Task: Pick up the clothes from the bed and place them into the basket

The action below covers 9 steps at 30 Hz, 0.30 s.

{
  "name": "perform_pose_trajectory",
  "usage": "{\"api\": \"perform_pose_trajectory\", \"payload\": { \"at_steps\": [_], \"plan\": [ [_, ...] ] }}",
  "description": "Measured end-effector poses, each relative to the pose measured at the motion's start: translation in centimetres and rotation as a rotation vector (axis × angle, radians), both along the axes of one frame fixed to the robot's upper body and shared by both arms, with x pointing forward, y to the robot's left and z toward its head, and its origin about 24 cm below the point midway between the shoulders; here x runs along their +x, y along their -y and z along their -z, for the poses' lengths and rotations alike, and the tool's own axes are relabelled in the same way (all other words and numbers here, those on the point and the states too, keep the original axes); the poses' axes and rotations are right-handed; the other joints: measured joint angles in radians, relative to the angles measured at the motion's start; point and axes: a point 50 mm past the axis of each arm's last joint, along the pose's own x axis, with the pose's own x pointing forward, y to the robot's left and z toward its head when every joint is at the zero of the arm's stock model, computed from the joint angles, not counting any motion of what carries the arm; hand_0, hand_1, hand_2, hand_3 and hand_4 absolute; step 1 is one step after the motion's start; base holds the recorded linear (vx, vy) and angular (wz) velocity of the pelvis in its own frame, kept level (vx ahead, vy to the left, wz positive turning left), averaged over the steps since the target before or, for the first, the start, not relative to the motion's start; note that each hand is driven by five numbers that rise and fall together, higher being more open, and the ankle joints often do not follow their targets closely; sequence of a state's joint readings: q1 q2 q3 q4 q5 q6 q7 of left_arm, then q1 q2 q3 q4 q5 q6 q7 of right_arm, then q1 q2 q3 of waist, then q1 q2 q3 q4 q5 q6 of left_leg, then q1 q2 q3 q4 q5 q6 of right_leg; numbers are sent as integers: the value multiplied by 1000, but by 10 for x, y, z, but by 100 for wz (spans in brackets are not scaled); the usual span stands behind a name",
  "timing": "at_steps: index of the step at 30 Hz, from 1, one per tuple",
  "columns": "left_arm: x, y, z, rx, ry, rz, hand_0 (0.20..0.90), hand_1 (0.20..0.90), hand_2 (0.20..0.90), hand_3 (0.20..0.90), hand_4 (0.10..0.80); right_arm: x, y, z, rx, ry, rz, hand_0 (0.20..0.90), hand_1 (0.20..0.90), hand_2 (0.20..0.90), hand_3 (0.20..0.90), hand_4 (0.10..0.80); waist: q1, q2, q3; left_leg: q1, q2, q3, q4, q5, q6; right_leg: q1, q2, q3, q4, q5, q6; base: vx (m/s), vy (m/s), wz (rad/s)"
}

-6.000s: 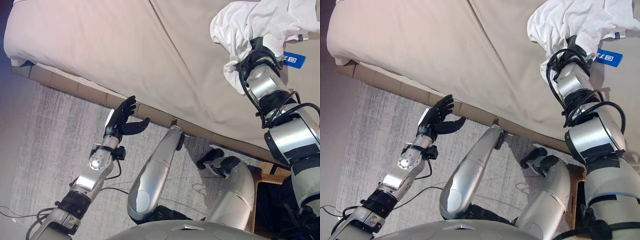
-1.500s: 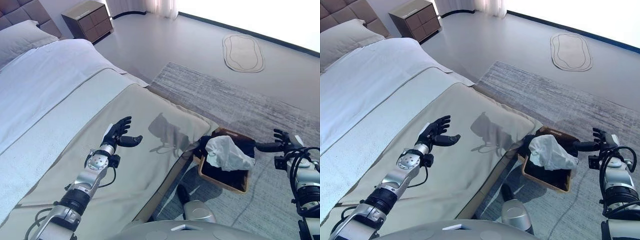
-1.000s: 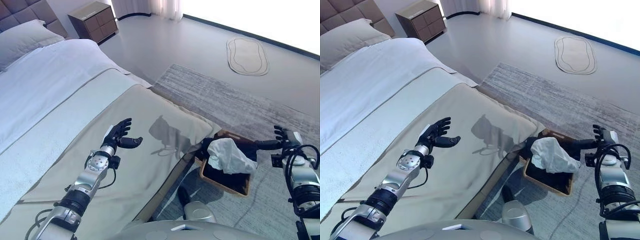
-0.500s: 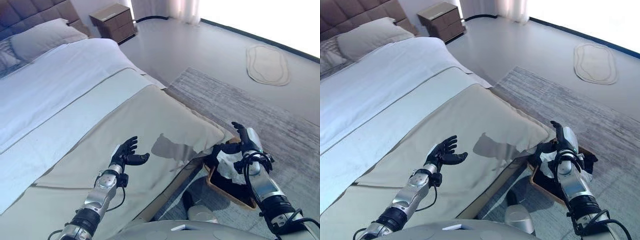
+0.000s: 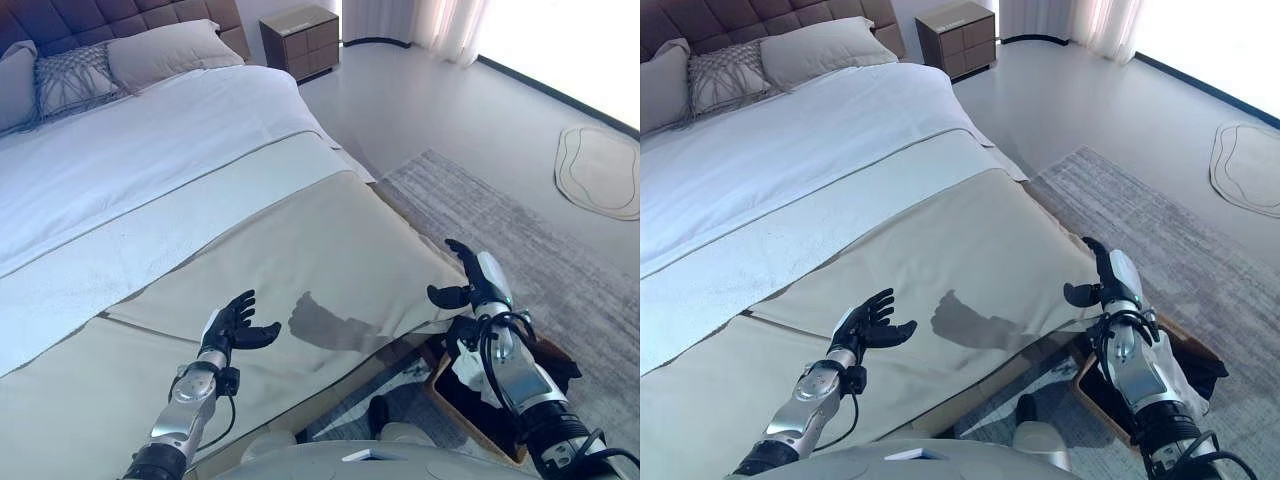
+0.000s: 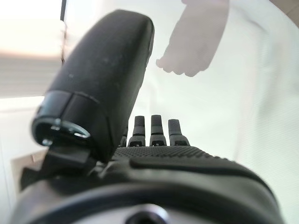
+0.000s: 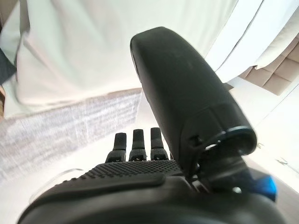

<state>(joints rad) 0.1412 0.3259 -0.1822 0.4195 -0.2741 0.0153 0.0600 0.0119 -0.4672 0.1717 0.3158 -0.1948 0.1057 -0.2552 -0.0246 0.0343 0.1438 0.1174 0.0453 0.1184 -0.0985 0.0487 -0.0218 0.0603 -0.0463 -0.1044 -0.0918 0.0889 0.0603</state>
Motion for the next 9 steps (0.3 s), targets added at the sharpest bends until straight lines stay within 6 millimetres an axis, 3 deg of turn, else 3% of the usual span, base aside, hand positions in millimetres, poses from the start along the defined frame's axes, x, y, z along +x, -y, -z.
{"api": "perform_pose_trajectory", "payload": {
  "at_steps": [9],
  "plan": [
    [-6, 1, 3, -32, -23, 41, 900, 900, 900, 900, 800, -20, -12, 22, 89, -120, -44, 900, 900, 900, 900, 800, 0, -16, -10, 4, -11, -20, 0, 2, 5, 14, -12, -17, 0, -3, 4, 24, -1, 7]
  ]
}}
